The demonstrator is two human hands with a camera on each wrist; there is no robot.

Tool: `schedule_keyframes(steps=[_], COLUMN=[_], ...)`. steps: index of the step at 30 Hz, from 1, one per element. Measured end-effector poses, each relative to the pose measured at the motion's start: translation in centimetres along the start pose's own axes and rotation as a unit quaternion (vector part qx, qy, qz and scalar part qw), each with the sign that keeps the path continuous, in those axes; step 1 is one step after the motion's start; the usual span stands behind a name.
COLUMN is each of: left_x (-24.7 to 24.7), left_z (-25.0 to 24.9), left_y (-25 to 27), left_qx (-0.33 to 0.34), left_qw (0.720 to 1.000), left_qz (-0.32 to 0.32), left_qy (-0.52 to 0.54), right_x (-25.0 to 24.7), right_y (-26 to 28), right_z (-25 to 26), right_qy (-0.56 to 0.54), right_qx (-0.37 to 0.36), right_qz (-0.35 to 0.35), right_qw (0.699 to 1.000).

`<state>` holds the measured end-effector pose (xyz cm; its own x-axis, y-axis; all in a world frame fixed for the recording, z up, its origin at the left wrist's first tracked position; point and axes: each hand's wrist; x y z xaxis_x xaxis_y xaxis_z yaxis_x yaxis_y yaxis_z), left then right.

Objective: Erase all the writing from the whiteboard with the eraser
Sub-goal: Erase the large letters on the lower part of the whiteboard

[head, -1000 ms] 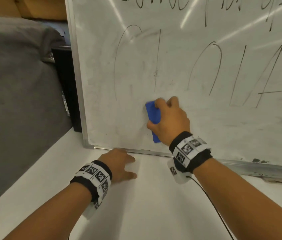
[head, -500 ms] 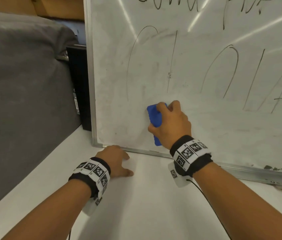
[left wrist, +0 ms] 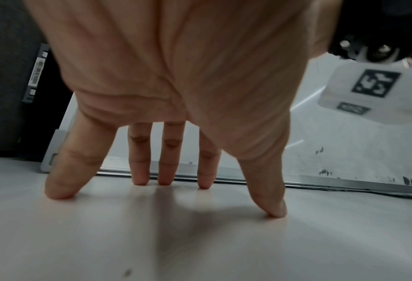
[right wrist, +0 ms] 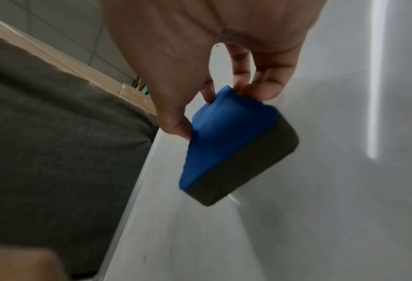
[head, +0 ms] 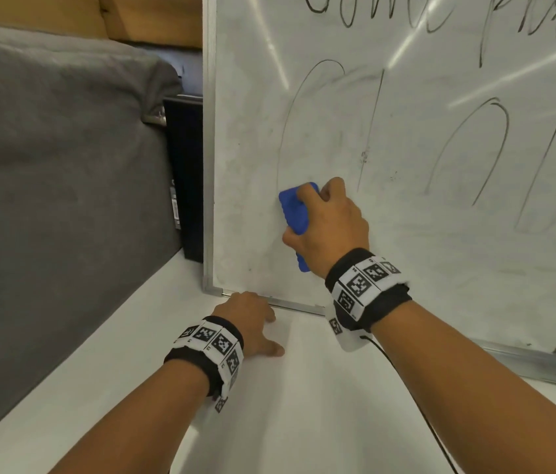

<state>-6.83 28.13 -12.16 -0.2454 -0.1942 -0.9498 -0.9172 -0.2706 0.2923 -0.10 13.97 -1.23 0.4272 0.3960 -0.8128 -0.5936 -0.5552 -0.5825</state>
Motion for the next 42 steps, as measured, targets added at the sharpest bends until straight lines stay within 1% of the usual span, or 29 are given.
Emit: schedule_keyframes(steps=[2, 4, 6, 8, 11, 13, 15, 16, 17, 20, 21, 23, 24, 25, 28, 29, 32, 33, 35, 36, 37, 39, 40, 41, 42], left_x=[0.0, -0.1, -0.2, -0.2, -0.2, -0.2, -0.2, -0.2, -0.2, -0.7, -1.0, -1.3, -1.4, -1.5, -1.3, -1.3, -1.4, -1.6, -2.5, -3.2, -4.2, -6.6, -8.0, -9.5, -11.0], left_z=[0.0, 0.1, 0.1, 0.1, 0.1, 0.2, 0.2, 0.2, 0.2, 0.2, 0.3, 0.5, 0.5, 0.6, 0.6, 0.6, 0.9, 1.1, 1.6, 2.0, 2.3, 3.0, 3.3, 3.4, 3.4], left_y=[-0.1, -0.2, -0.3, -0.5, -0.7, -0.8, -1.0, -1.1, -1.2, -1.5, -1.5, -1.8, -1.9, -1.9, -2.2, -2.3, -2.5, -2.5, -2.1, -1.8, -1.6, -1.3, -1.2, -0.9, -0.7], left_qx=[-0.001, -0.001, 0.000, 0.002, 0.007, 0.006, 0.006, 0.007, 0.007, 0.014, 0.017, 0.019, 0.019, 0.019, 0.019, 0.018, 0.017, 0.018, 0.030, 0.039, 0.050, 0.062, 0.064, 0.065, 0.068], left_qw=[1.000, 1.000, 1.000, 1.000, 1.000, 1.000, 1.000, 1.000, 1.000, 1.000, 0.999, 0.999, 0.999, 0.999, 0.999, 0.999, 0.999, 0.999, 0.998, 0.997, 0.995, 0.988, 0.977, 0.960, 0.935], left_qz=[0.002, 0.004, 0.004, 0.005, 0.008, 0.010, 0.009, 0.008, 0.009, 0.024, 0.030, 0.038, 0.038, 0.039, 0.042, 0.041, 0.041, 0.043, 0.043, 0.033, 0.007, -0.083, -0.140, -0.199, -0.260], left_qy=[0.004, 0.007, 0.012, 0.015, 0.006, 0.006, 0.009, 0.011, 0.014, 0.001, -0.006, -0.012, -0.012, -0.011, -0.016, -0.016, -0.003, 0.011, 0.046, 0.065, 0.082, 0.116, 0.145, 0.186, 0.230], right_x=[0.4, 1.6, 2.5, 2.1, 1.0, 1.2, 1.8, 1.7, 1.3, -0.4, -0.5, 0.1, 0.2, 0.2, -0.9, -1.1, -0.9, -1.2, -2.2, -2.6, -2.8, -2.7, -2.7, -2.8, -3.0], right_y=[-0.7, -0.1, 0.5, -0.2, -2.2, -2.4, -2.0, -2.0, -2.4, -3.9, -4.1, -3.8, -3.7, -3.8, -5.1, -5.4, -5.4, -5.6, -6.3, -6.6, -6.7, -6.8, -6.8, -6.9, -7.0], right_z=[0.7, 1.3, 1.4, 1.2, 0.7, 0.7, 0.6, 0.4, 0.1, -0.6, -0.5, -0.3, -0.4, -0.7, -1.1, -0.9, -0.8, -1.1, -1.8, -2.0, -2.1, -2.2, -2.4, -2.6, -2.8], right_qy=[0.011, 0.035, 0.051, 0.059, 0.061, 0.079, 0.112, 0.120, 0.123, 0.111, 0.117, 0.142, 0.145, 0.141, 0.118, 0.121, 0.144, 0.144, 0.132, 0.126, 0.127, 0.142, 0.144, 0.141, 0.133], right_qx=[-0.017, -0.052, -0.076, -0.083, -0.083, -0.114, -0.169, -0.181, -0.176, -0.135, -0.148, -0.206, -0.223, -0.220, -0.170, -0.176, -0.231, -0.231, -0.205, -0.193, -0.193, -0.220, -0.230, -0.227, -0.215], right_qz=[0.006, 0.037, 0.050, 0.025, -0.042, -0.037, -0.007, 0.003, -0.001, -0.049, -0.047, -0.024, -0.017, -0.020, -0.058, -0.059, -0.038, -0.040, -0.064, -0.075, -0.080, -0.078, -0.080, -0.087, -0.097], right_qw=[1.000, 0.997, 0.995, 0.994, 0.994, 0.990, 0.979, 0.976, 0.977, 0.983, 0.981, 0.968, 0.964, 0.965, 0.977, 0.975, 0.962, 0.961, 0.968, 0.970, 0.970, 0.962, 0.959, 0.960, 0.963])
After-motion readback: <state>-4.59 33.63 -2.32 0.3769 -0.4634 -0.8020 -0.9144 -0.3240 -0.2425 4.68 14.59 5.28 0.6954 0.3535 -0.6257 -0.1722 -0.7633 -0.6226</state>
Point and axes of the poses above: each hand's wrist, its own y-axis away from the middle knuckle, its own x-axis out of the palm, z = x × y, and after that the axes turned 15 degrees about -x, right-handed
